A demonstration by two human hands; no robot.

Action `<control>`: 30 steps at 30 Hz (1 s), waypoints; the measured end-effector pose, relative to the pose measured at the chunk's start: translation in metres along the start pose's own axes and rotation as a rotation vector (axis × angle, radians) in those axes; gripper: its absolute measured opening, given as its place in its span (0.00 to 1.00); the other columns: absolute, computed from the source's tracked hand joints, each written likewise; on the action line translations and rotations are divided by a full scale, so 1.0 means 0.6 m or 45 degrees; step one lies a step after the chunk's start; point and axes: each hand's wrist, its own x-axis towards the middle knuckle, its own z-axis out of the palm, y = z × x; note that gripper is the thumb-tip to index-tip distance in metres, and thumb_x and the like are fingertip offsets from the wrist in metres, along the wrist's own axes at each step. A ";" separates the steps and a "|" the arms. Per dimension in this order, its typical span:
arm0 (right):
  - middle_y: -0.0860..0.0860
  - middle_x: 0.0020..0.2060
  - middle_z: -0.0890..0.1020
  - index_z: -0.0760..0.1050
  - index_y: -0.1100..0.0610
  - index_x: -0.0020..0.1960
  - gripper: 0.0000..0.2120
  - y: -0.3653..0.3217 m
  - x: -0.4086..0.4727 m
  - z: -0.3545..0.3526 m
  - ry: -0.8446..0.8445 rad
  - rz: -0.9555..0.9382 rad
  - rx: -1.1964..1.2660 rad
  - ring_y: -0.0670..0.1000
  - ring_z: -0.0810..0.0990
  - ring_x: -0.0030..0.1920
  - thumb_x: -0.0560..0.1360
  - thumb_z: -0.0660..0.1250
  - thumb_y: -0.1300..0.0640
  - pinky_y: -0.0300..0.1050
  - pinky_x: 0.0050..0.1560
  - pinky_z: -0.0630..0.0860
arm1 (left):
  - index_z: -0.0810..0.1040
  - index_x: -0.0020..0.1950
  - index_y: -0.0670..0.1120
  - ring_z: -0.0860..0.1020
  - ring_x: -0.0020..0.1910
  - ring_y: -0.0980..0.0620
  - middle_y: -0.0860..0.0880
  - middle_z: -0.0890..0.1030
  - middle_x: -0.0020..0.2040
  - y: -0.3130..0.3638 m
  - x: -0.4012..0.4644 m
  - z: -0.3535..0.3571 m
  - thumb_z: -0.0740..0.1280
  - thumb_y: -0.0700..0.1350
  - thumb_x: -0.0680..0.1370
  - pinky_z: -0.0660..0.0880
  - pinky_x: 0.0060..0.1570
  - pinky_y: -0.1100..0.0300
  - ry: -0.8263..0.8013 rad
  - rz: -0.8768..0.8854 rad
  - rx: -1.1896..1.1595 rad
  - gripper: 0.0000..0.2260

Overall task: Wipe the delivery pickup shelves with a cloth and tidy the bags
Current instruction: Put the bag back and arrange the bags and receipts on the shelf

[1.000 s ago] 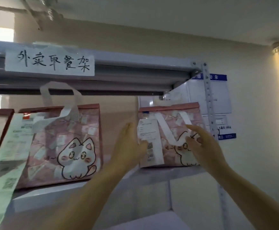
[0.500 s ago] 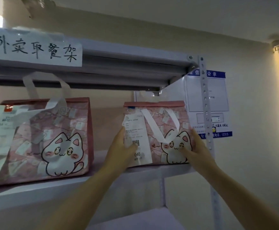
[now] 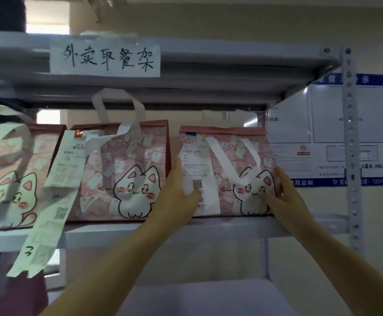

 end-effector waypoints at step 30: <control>0.54 0.70 0.71 0.73 0.53 0.67 0.20 -0.020 -0.263 0.294 -0.655 -0.846 -0.398 0.55 0.66 0.72 0.76 0.61 0.49 0.56 0.69 0.64 | 0.60 0.76 0.46 0.57 0.75 0.56 0.51 0.60 0.76 -0.234 -0.328 -0.156 0.61 0.56 0.77 0.52 0.71 0.67 -0.315 0.154 0.655 0.30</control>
